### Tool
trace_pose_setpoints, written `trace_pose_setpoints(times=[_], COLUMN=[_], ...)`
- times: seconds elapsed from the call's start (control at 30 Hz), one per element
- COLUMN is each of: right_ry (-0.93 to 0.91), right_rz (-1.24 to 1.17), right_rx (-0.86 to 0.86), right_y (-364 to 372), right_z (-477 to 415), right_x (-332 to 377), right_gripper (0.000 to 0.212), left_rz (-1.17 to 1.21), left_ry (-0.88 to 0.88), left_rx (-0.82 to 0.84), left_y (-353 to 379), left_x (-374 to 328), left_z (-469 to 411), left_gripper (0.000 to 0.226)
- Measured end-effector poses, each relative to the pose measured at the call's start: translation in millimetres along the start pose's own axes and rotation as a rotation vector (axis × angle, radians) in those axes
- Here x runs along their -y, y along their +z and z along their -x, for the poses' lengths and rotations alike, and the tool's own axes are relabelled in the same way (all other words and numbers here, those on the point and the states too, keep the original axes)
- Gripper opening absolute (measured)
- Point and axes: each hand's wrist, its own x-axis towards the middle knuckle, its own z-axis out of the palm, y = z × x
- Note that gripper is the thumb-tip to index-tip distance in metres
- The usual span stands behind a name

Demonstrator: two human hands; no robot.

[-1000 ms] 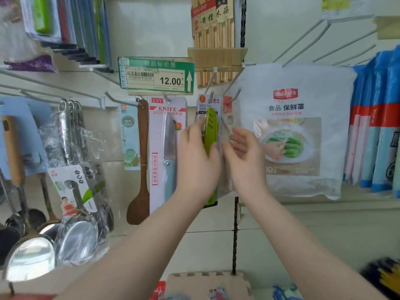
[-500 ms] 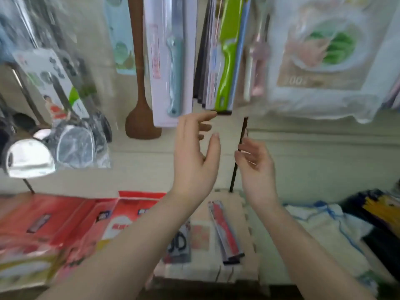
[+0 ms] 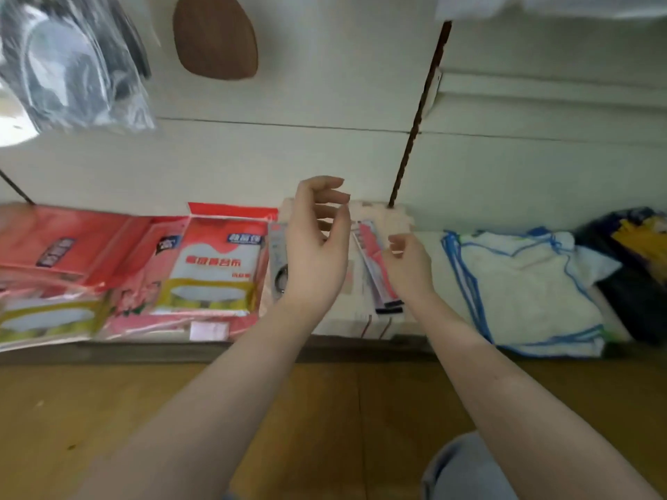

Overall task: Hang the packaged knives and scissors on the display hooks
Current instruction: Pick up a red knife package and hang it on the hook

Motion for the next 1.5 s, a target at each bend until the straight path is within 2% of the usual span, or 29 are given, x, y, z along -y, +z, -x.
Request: trace_pose_setpoints(times=[0.17, 0.27, 0.53, 0.73, 0.93, 1.07, 1.2, 1.3, 1.5], right_ry=[0.044, 0.055, 0.120, 0.136, 0.144, 0.144, 0.067, -0.003, -0.080], right_rz=[0.305, 0.387, 0.369, 0.342, 0.041, -0.115, -0.208, -0.305, -0.392], right_rx=[0.044, 0.046, 0.061, -0.004, -0.020, 0.010, 0.051, 0.076, 0.125], right_y=[22, 26, 32, 31, 27, 23, 20, 16, 12], right_z=[-9, -12, -14, -8, 4, 15, 34, 47, 64], right_x=[-40, -43, -41, -40, -33, -17, -2, 9, 20], right_gripper=[0.039, 0.042, 0.042, 0.045, 0.051, 0.063, 0.062, 0.057, 0.055], left_rz=[-0.001, -0.018, -0.059, -0.077, -0.090, -0.085, -0.136, -0.118, 0.124], left_ry=[-0.101, -0.118, -0.163, -0.157, -0.171, -0.189, -0.256, -0.341, -0.349], left_rx=[0.025, 0.076, 0.063, 0.094, 0.114, 0.137, 0.254, 0.249, 0.122], left_y=[0, -3, -11, -7, -2, 0, 3, 5, 6], left_x=[24, 26, 32, 33, 39, 45, 55, 59, 50], left_z=[16, 13, 8, 7, 5, 2, 0, 0, -6], left_gripper=[0.024, 0.022, 0.024, 0.020, 0.021, 0.025, 0.045, 0.057, 0.037])
